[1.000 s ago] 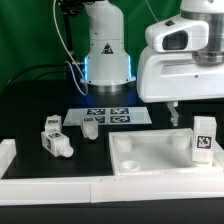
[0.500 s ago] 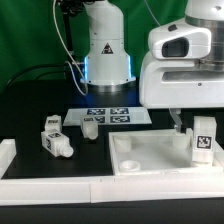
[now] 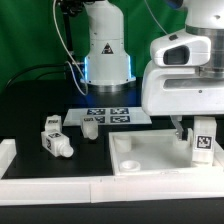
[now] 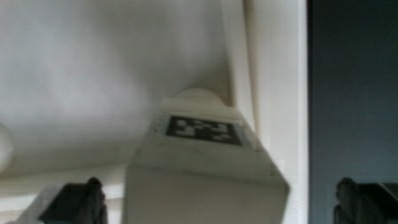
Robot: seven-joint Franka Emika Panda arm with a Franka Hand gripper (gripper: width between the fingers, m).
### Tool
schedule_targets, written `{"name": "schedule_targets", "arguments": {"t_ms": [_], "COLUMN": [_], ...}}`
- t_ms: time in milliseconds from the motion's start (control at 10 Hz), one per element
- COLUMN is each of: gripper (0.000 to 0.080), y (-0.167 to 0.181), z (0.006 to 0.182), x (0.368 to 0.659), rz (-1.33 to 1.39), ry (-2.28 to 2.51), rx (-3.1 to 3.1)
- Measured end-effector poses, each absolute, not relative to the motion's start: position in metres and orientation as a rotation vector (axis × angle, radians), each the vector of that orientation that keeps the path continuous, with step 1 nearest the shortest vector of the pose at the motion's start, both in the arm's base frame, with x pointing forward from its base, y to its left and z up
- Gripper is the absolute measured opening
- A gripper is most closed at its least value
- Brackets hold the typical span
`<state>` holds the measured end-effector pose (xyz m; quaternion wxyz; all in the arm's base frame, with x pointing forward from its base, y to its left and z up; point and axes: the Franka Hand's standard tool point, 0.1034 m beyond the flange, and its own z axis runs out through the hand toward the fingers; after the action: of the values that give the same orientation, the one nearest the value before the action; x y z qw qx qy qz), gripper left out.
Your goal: Assemble one leg
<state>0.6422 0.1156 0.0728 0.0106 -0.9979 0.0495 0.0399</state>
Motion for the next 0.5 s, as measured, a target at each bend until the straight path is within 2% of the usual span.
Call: {"name": "schedule_targets", "arguments": {"t_ms": [100,200,300,400,500], "gripper": [0.0648,0.0513,0.0513,0.0375,0.0285], "y": [0.1155,0.1154,0.1153,0.1152,0.1138], "z": [0.0724,0.0718,0.0716,0.0714,0.0711], "x": [0.642,0.6418,0.6418,0.6417,0.6418], "rz": [0.125,0.127,0.127,0.128,0.128], "ry": [0.155,0.155,0.155,0.155,0.157], "rx": [-3.114,-3.114,-3.115,-3.115,-3.116]}}
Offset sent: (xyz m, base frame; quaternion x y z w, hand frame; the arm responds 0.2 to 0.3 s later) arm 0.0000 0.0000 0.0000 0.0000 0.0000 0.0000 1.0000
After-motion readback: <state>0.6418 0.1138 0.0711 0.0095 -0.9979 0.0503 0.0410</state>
